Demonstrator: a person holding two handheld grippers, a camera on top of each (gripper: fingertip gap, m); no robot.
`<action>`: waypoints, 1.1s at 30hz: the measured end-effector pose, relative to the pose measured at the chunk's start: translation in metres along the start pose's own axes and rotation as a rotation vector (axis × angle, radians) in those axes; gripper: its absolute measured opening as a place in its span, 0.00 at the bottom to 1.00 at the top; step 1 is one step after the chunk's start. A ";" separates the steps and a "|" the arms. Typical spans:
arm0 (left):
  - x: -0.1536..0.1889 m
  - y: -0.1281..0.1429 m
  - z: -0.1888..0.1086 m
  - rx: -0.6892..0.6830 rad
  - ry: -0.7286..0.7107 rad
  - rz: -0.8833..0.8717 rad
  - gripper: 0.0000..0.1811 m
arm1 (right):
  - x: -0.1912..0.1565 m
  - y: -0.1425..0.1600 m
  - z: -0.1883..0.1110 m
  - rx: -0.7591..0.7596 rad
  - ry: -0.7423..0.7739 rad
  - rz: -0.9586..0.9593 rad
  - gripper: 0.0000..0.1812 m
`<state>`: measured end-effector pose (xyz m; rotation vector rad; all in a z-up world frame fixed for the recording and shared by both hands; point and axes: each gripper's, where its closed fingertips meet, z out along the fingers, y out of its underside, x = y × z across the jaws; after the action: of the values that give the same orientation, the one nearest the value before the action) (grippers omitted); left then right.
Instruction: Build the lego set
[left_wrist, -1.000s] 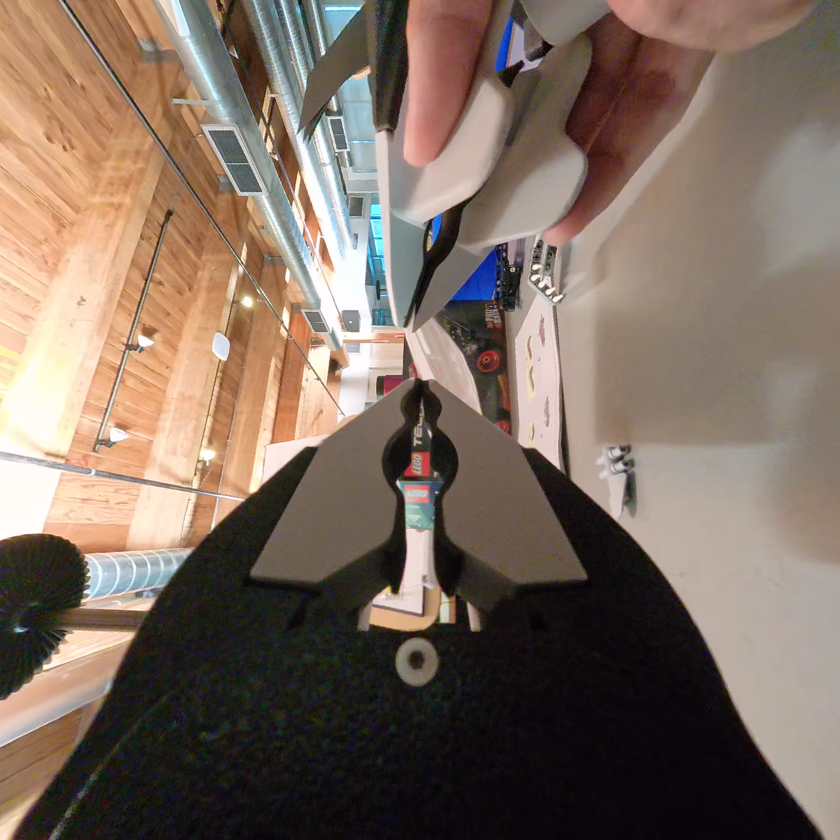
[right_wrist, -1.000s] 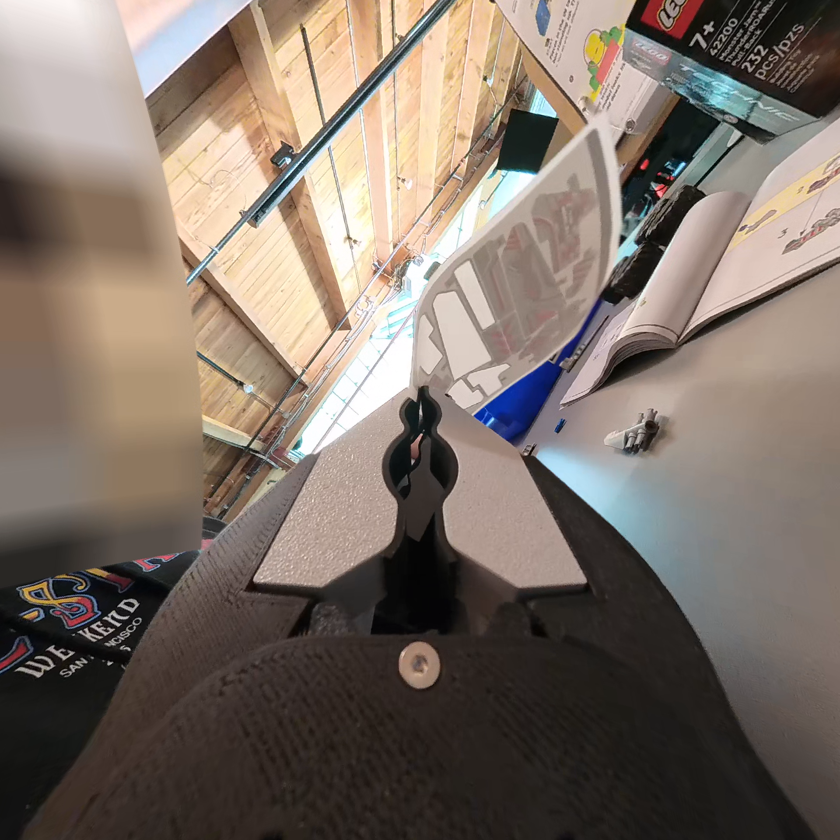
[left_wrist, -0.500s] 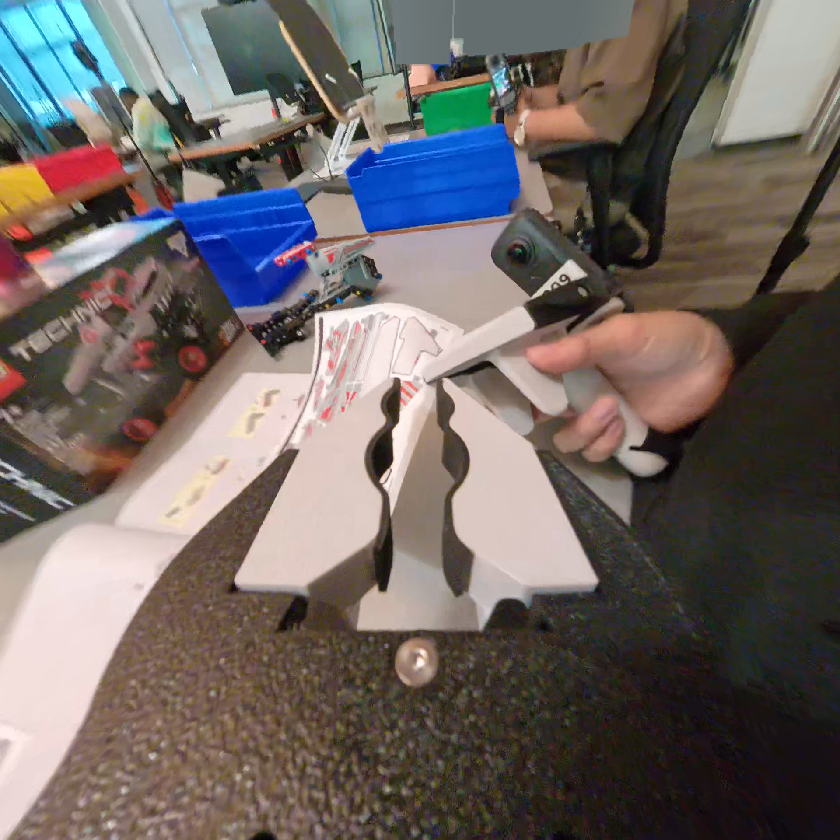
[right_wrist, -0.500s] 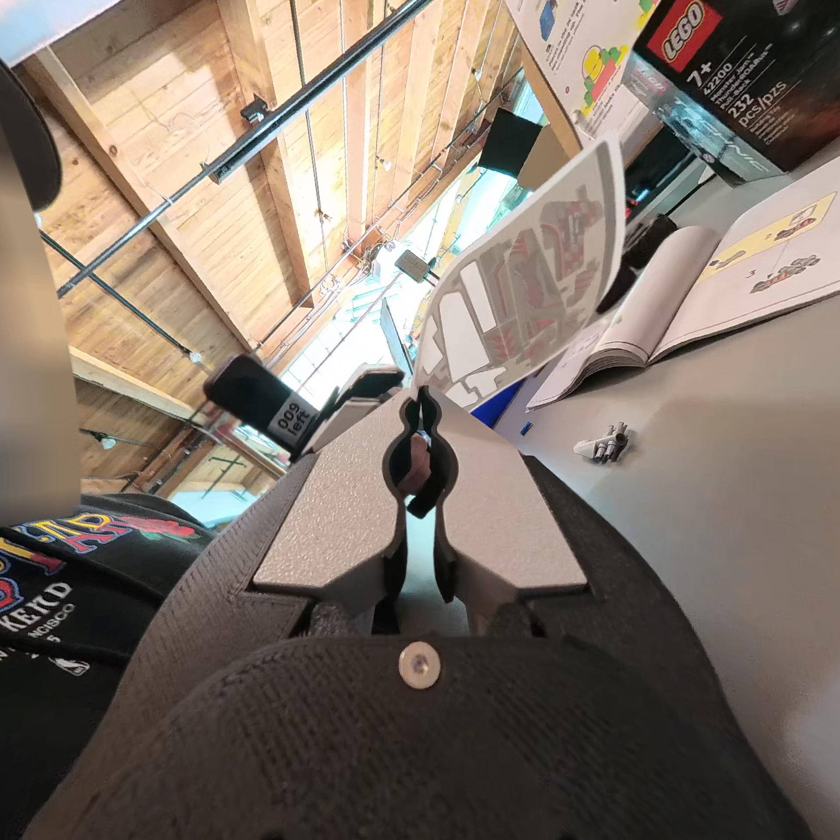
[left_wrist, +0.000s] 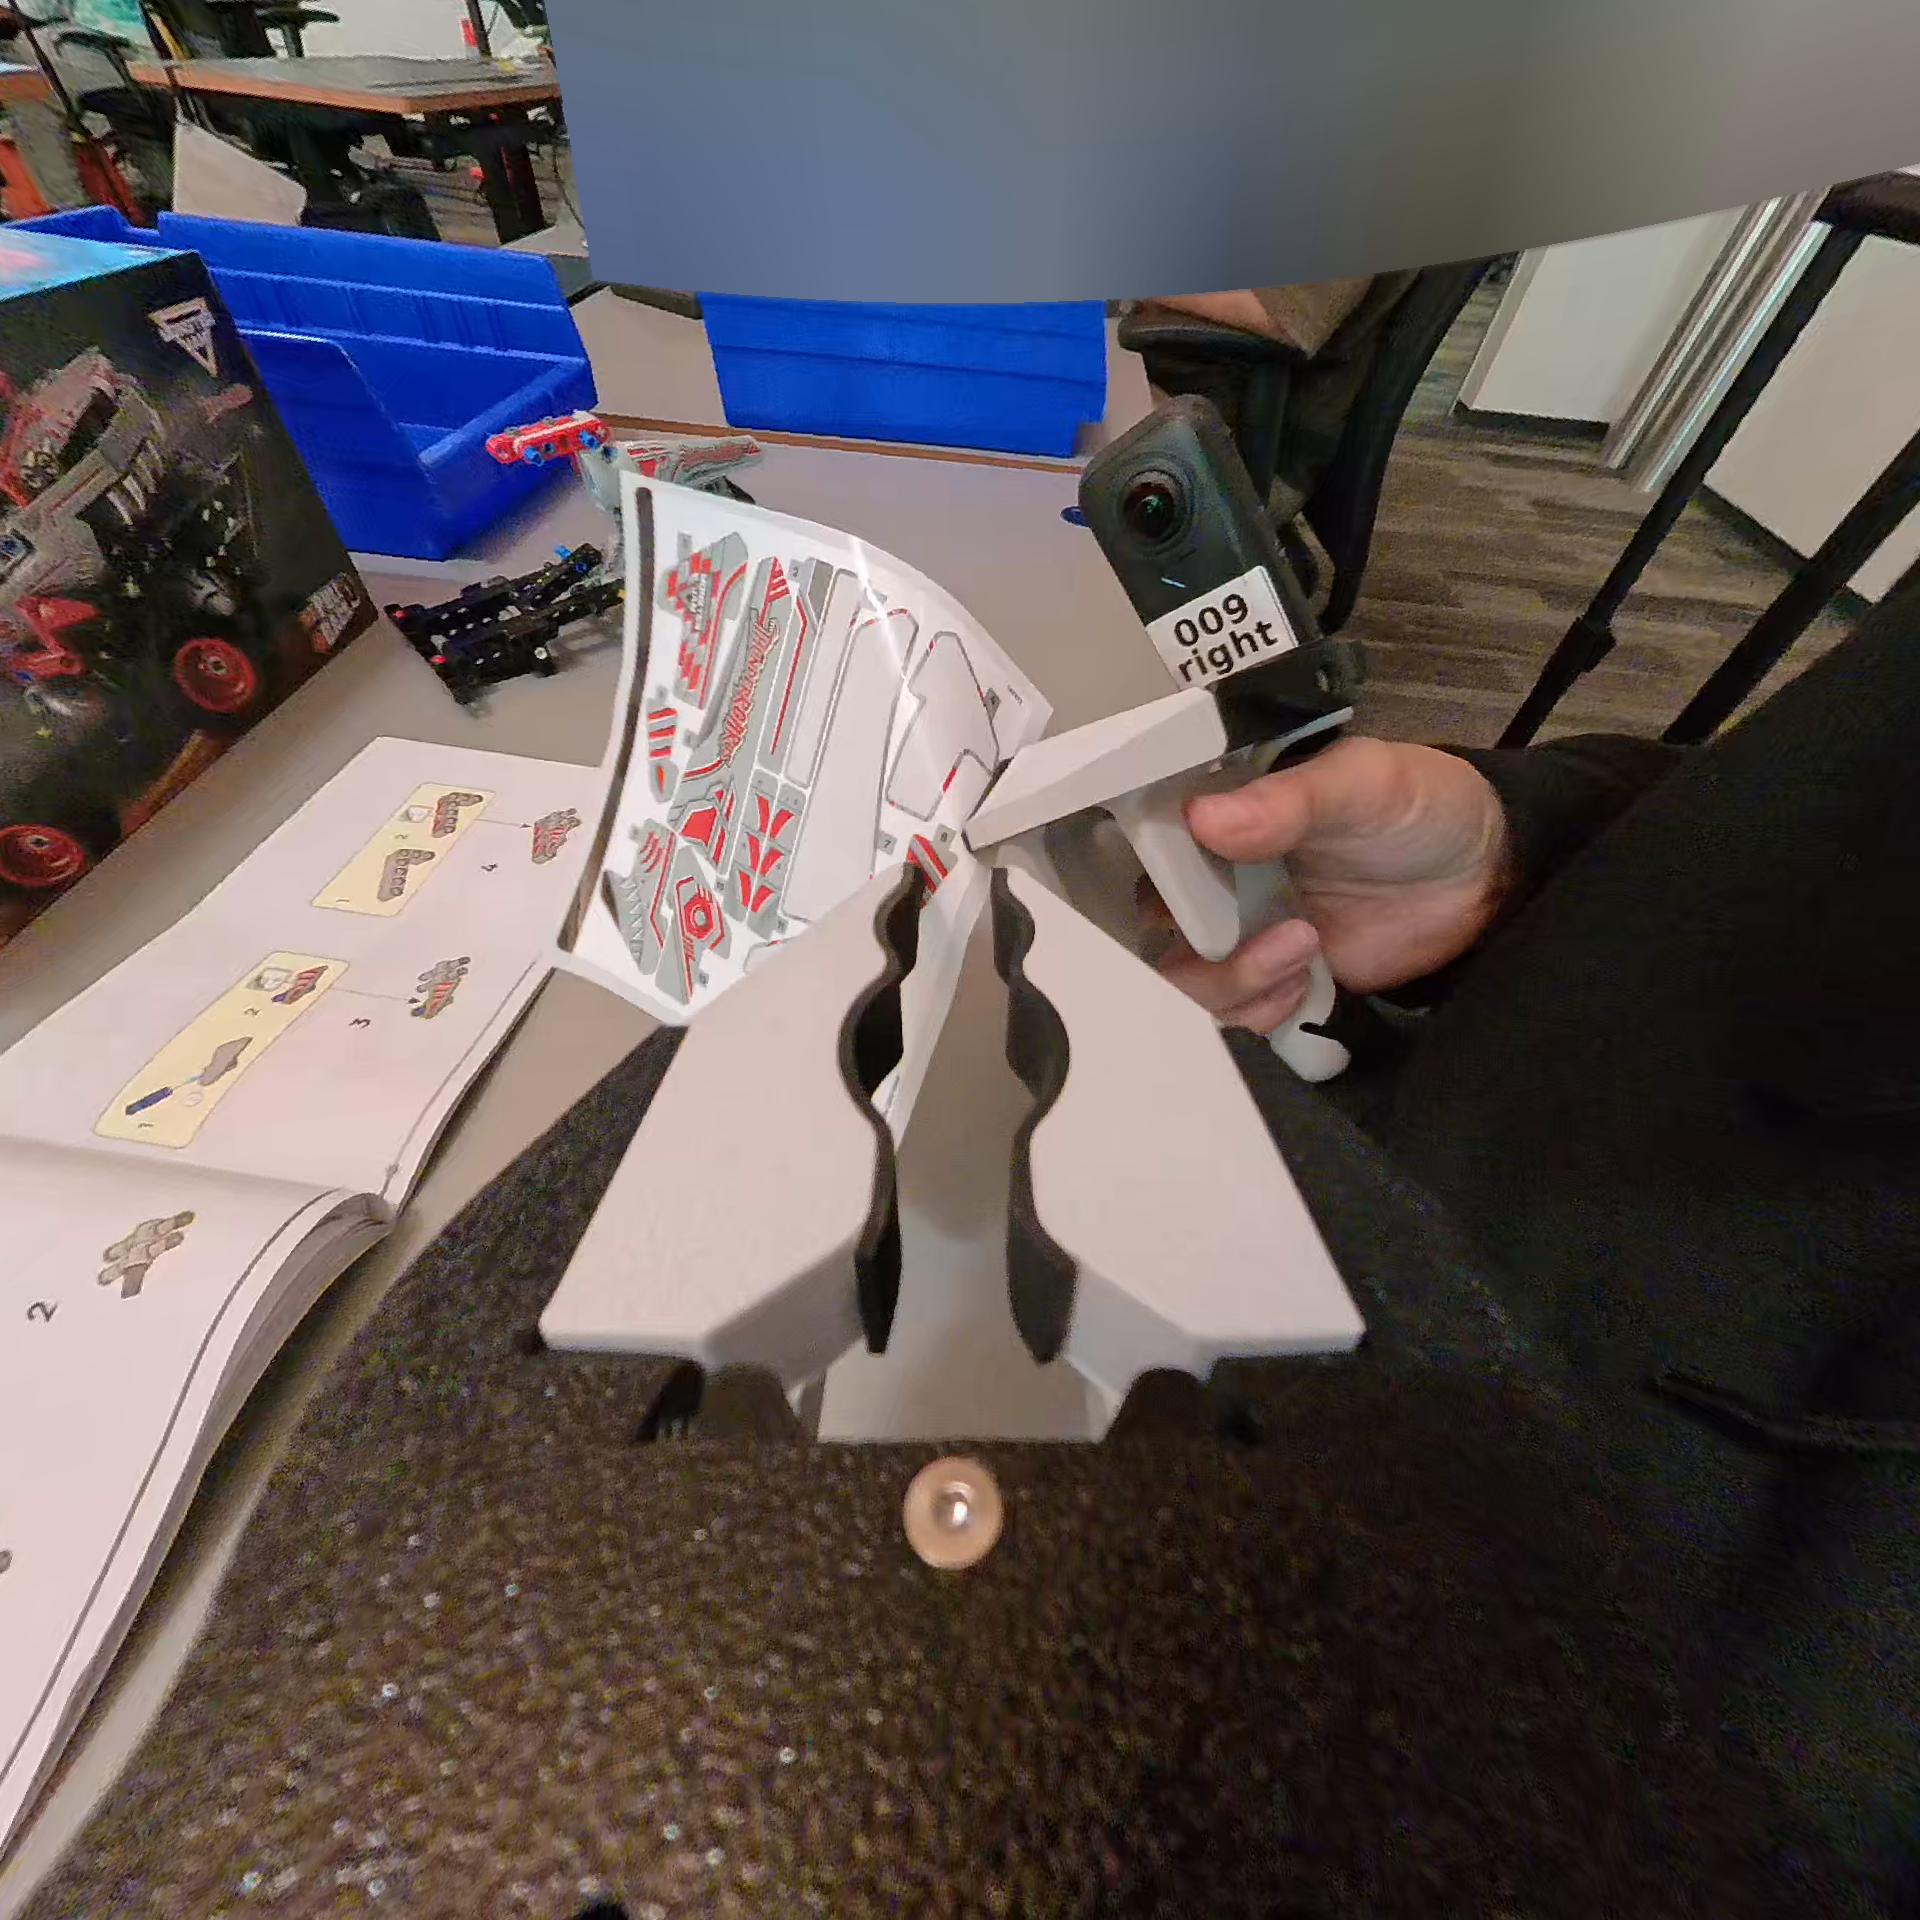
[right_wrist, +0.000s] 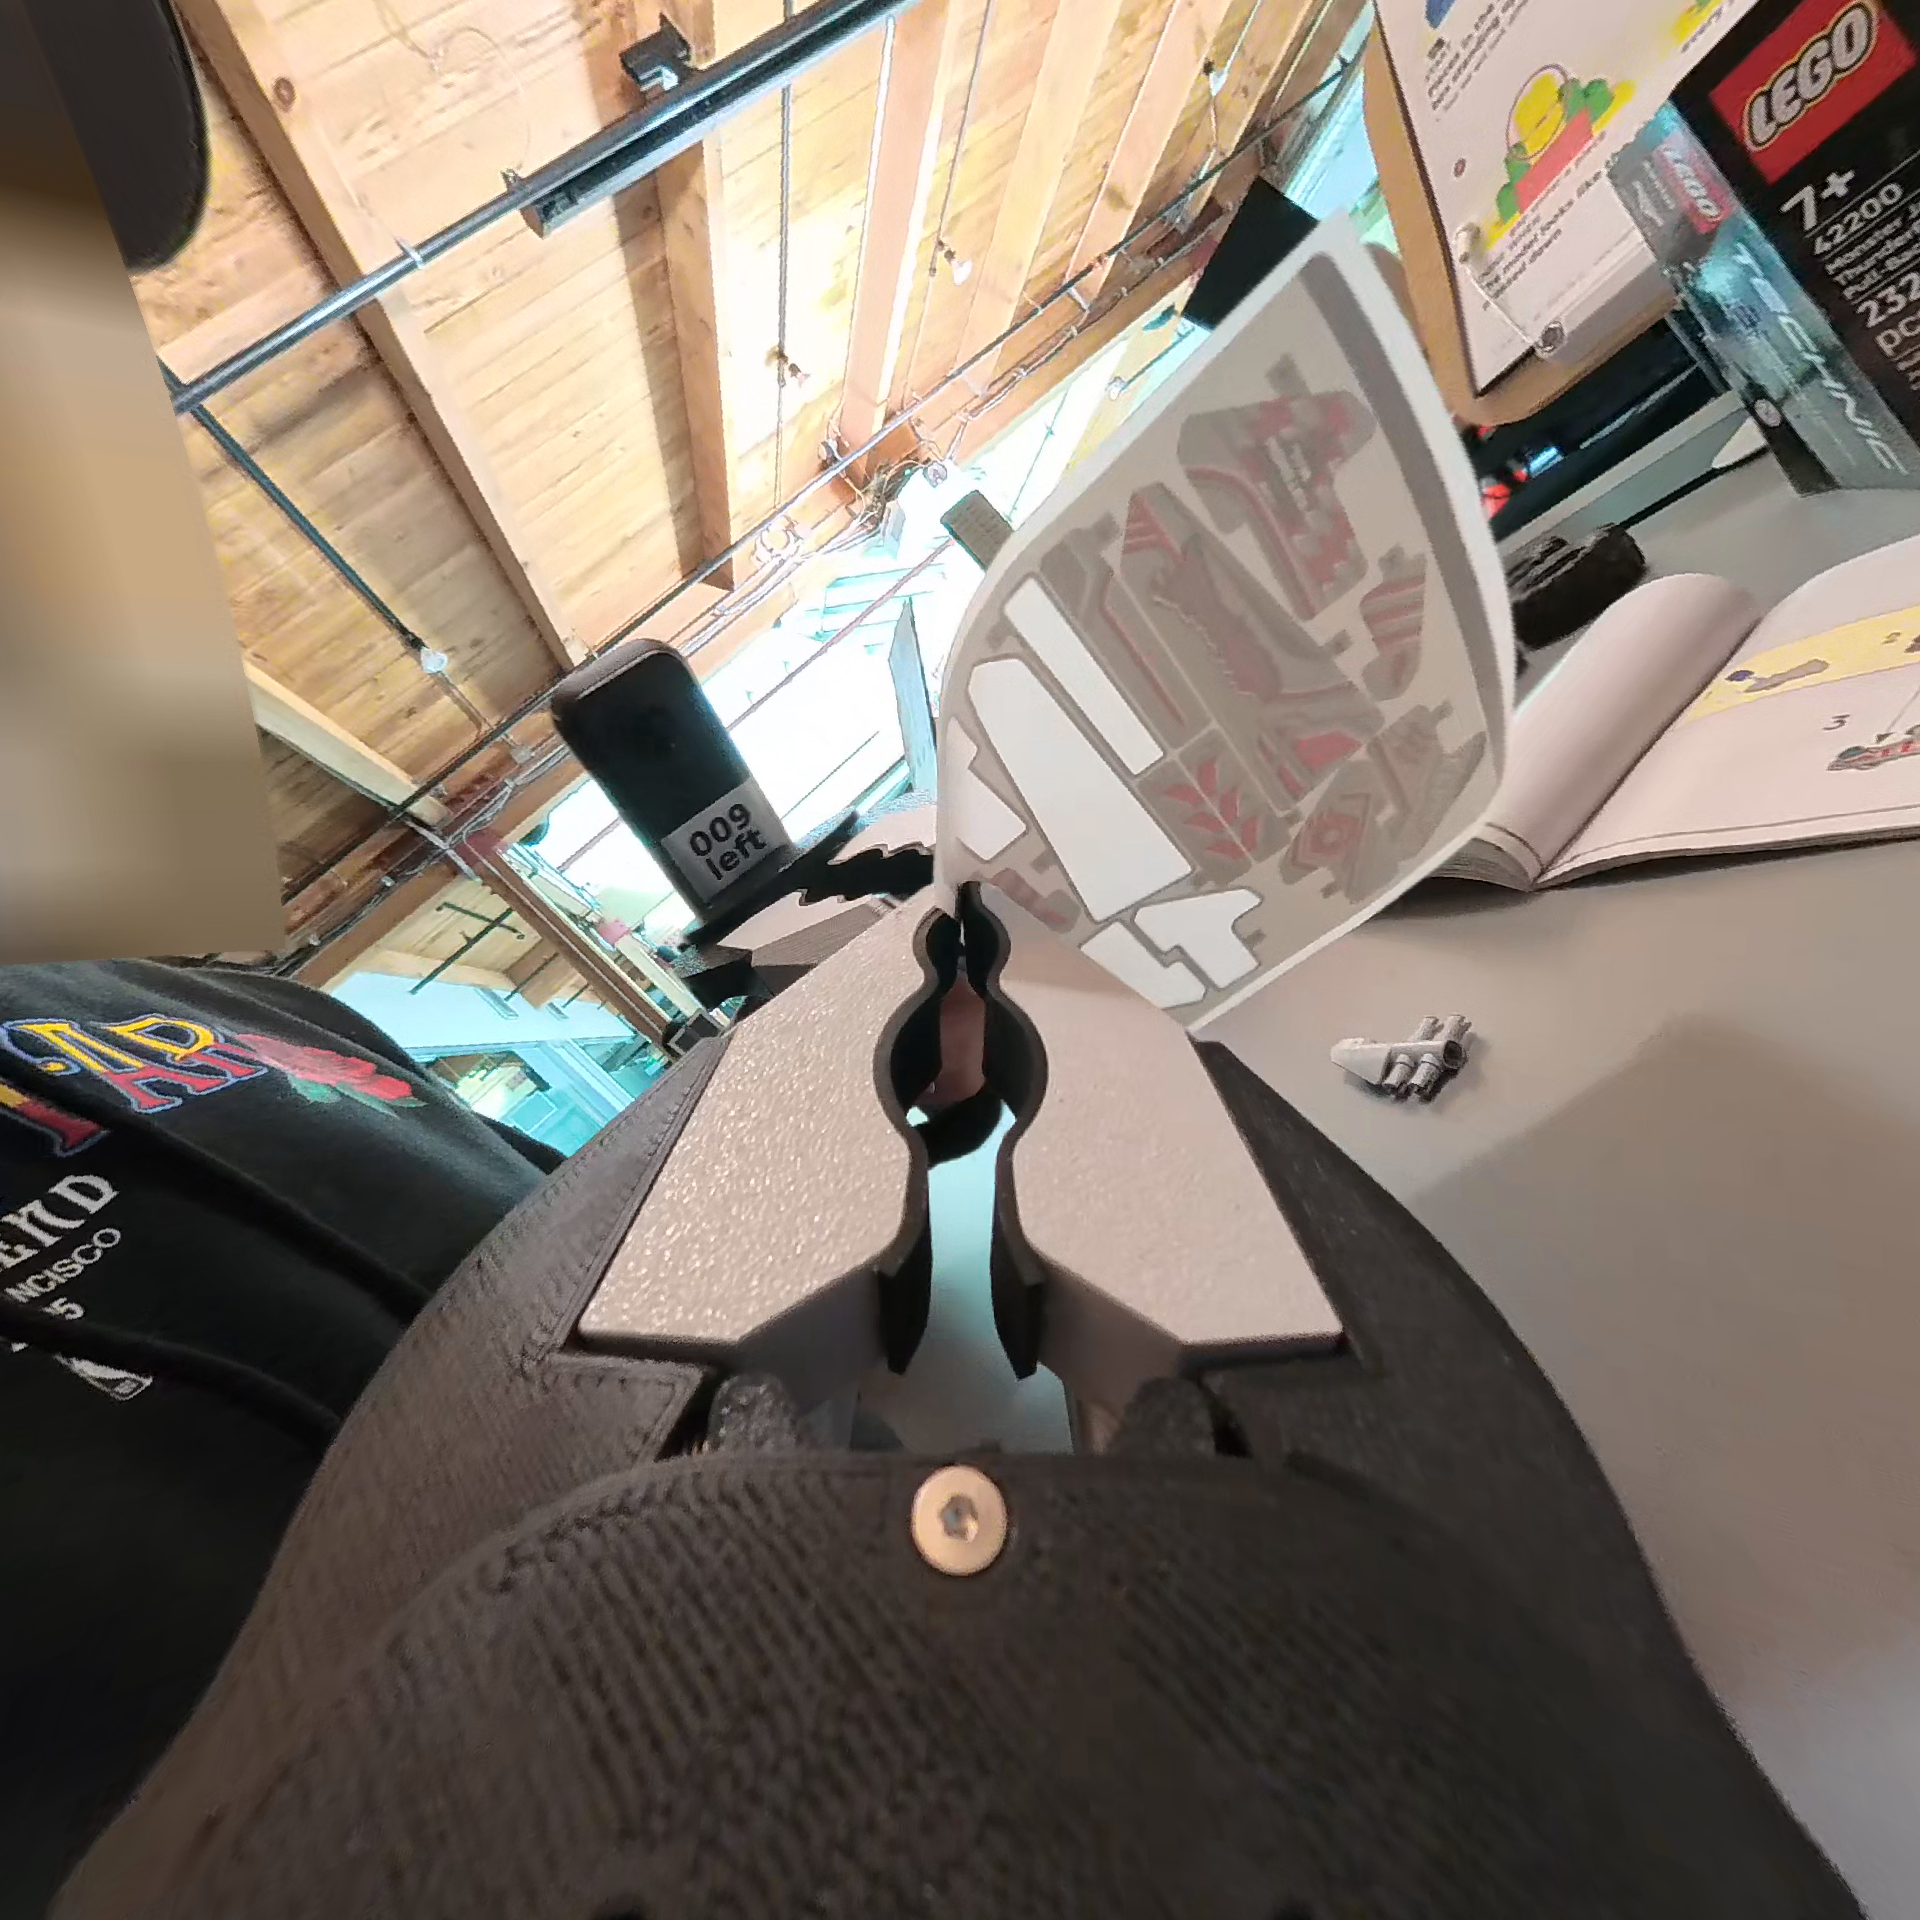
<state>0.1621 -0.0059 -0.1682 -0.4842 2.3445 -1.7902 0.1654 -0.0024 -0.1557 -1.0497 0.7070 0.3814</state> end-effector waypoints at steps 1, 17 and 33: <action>0.000 0.000 0.000 0.001 0.007 -0.004 0.06 | 0.000 0.001 0.000 -0.005 -0.004 -0.002 0.00; 0.019 -0.007 -0.009 0.073 0.224 -0.071 0.04 | -0.020 0.007 -0.002 -0.087 -0.130 -0.159 0.00; 0.029 -0.019 -0.015 0.109 0.292 -0.070 0.13 | -0.032 0.004 -0.009 -0.074 -0.210 -0.218 0.00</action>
<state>0.1332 -0.0062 -0.1440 -0.3107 2.4200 -2.1368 0.1370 -0.0067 -0.1392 -1.1255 0.3890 0.3243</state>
